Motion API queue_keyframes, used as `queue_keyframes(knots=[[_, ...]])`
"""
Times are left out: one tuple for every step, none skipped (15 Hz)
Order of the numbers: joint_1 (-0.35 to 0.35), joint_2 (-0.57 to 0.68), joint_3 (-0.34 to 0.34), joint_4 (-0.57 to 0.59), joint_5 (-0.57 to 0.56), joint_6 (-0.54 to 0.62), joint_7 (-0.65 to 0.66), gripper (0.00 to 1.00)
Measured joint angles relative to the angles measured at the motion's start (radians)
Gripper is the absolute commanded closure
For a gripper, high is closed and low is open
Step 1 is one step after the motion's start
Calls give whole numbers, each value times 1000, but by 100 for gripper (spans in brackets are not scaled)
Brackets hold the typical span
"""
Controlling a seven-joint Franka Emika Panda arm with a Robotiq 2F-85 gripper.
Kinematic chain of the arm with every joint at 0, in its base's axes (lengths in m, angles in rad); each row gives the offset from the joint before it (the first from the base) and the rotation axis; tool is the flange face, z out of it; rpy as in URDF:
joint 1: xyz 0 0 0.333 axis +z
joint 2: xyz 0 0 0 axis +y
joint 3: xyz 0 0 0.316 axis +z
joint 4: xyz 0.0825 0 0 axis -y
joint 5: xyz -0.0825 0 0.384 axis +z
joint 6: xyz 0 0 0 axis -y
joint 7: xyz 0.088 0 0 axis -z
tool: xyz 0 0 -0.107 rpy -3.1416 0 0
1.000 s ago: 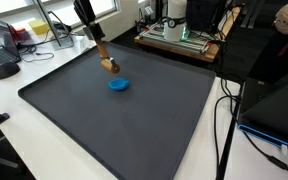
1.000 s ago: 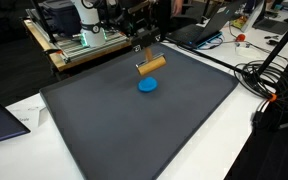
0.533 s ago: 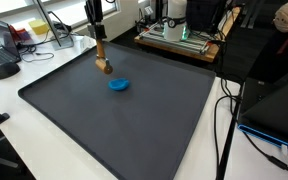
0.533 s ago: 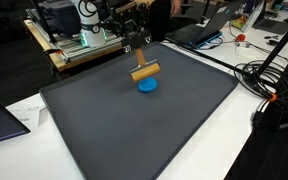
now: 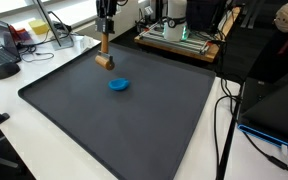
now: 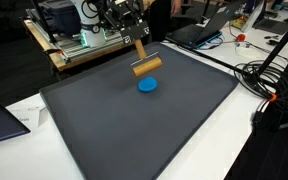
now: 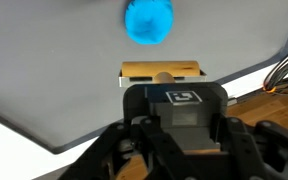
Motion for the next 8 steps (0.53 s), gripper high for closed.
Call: queue_keyframes(knots=[[14, -18, -2, -21, 27, 20, -32, 77], [32, -35, -7, -40, 57, 37, -69, 77], [51, -52, -13, -57, 83, 49, -106, 77], [69, -67, -20, -72, 106, 59, -138, 77], [86, -80, -29, -85, 126, 65, -164, 77], [100, -90, -37, -95, 144, 66, -185, 77], [110, -98, -45, -101, 151, 61, -194, 77], [112, -102, -49, -102, 151, 47, -194, 77]])
